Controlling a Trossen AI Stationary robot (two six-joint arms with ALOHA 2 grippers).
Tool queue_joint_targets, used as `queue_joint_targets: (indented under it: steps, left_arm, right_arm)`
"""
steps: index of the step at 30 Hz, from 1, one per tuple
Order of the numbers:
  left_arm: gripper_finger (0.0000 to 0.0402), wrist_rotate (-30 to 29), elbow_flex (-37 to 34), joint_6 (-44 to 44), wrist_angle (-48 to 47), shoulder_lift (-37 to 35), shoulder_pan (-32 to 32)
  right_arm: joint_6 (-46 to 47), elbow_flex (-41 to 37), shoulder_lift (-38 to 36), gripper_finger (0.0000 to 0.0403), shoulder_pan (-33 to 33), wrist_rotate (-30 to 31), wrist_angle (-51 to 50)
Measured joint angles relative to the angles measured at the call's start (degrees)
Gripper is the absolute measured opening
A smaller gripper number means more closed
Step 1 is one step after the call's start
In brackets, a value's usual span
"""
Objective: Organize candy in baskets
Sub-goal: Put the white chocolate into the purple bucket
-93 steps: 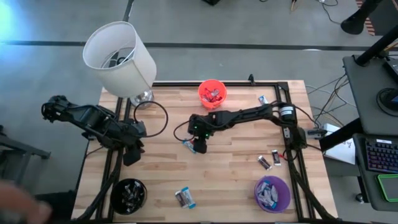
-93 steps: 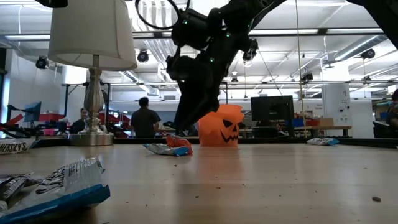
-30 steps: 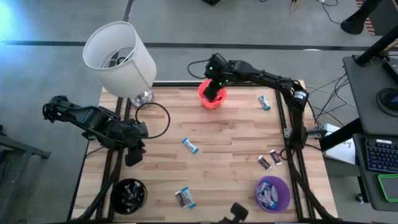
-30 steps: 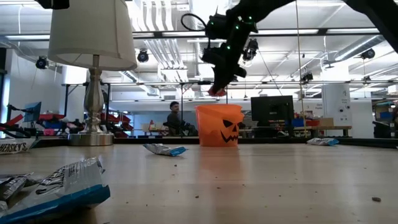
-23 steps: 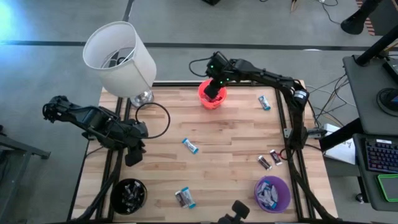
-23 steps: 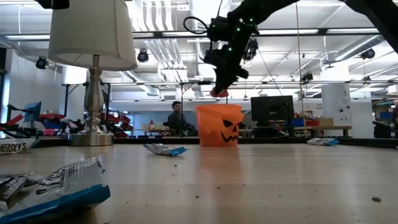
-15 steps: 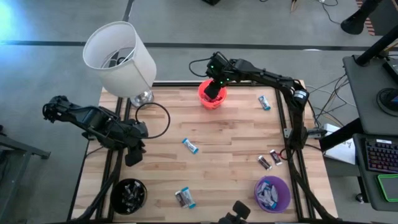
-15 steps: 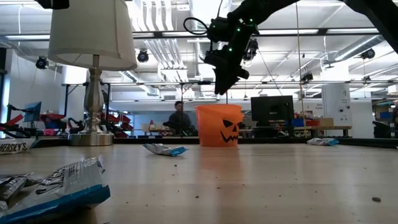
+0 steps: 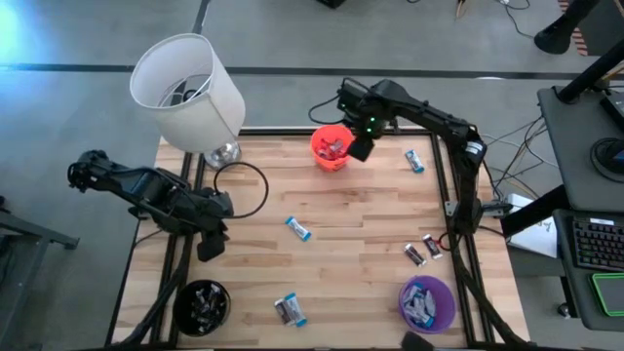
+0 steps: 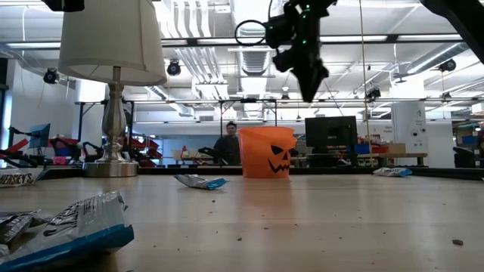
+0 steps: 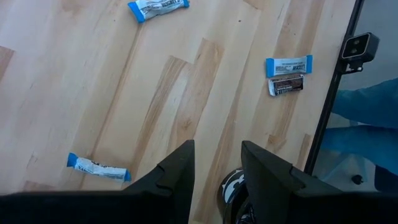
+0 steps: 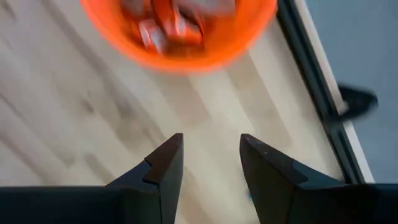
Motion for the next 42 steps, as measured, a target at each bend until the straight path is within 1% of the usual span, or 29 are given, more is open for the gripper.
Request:
queue_joint_targets:
  steps: [2,5,7,10,12,18,20,23,28,32,35,38,42]
  left_arm:
    - [0.0113,0.0,0.0,0.0,0.0,0.55,0.0]
    - [0.0113,0.0,-0.01,0.0,0.0,1.61,0.0]
    - [0.0113,0.01,-0.02,0.24,0.01,2.36,-0.01]
    - [0.0113,0.04,-0.02,2.93,0.0,3.82,-0.07]
    - [0.0113,0.04,-0.02,5.43,0.02,4.79,-0.2]
    - [0.0113,0.09,-0.02,11.82,0.4,6.82,-0.22]
    - [0.0113,0.09,-0.02,13.06,2.22,7.39,-0.22]
    - [0.0113,0.08,-0.02,16.27,7.54,8.68,-0.32]
    - [0.0113,-0.25,-0.02,26.77,14.42,10.85,-0.37]
    - [0.0113,-0.26,-0.02,35.04,15.0,12.57,-0.39]
    - [0.0113,-0.3,-0.02,39.66,15.85,14.62,-0.44]
    - [0.0114,-0.29,-0.02,41.73,16.62,17.41,-0.44]
    - [0.0128,0.91,1.51,40.43,14.28,22.12,-0.26]
  right_arm:
    - [-0.08,0.77,-0.56,0.0146,-0.59,0.0,-3.85]
    - [2.87,0.16,-2.77,0.0142,-1.1,-0.59,-3.22]
    - [5.48,-0.35,-4.51,0.0138,-1.07,-3.84,-3.67]
    - [8.9,-1.13,-6.67,0.0133,-0.62,-10.03,-3.5]
    - [11.26,-1.5,-7.53,0.013,0.6,-12.08,-3.29]
    - [12.79,-1.53,-9.18,0.0125,6.03,-12.2,-3.09]
    - [12.78,-1.54,-9.18,0.0125,7.43,-12.14,-2.94]
    - [12.81,-1.56,-9.13,0.0125,8.6,-12.16,-2.7]
    - [14.92,-1.6,-8.8,0.0125,8.75,-12.1,-2.13]
    - [18.08,-1.61,-8.79,0.0125,8.75,-12.07,-1.52]
    - [19.43,-1.61,-8.79,0.0125,8.88,-12.05,-1.5]
    - [20.88,-1.61,-8.81,0.0125,8.88,-12.07,-1.49]
    - [21.38,-1.61,-8.96,0.0125,9.12,-12.04,-1.59]
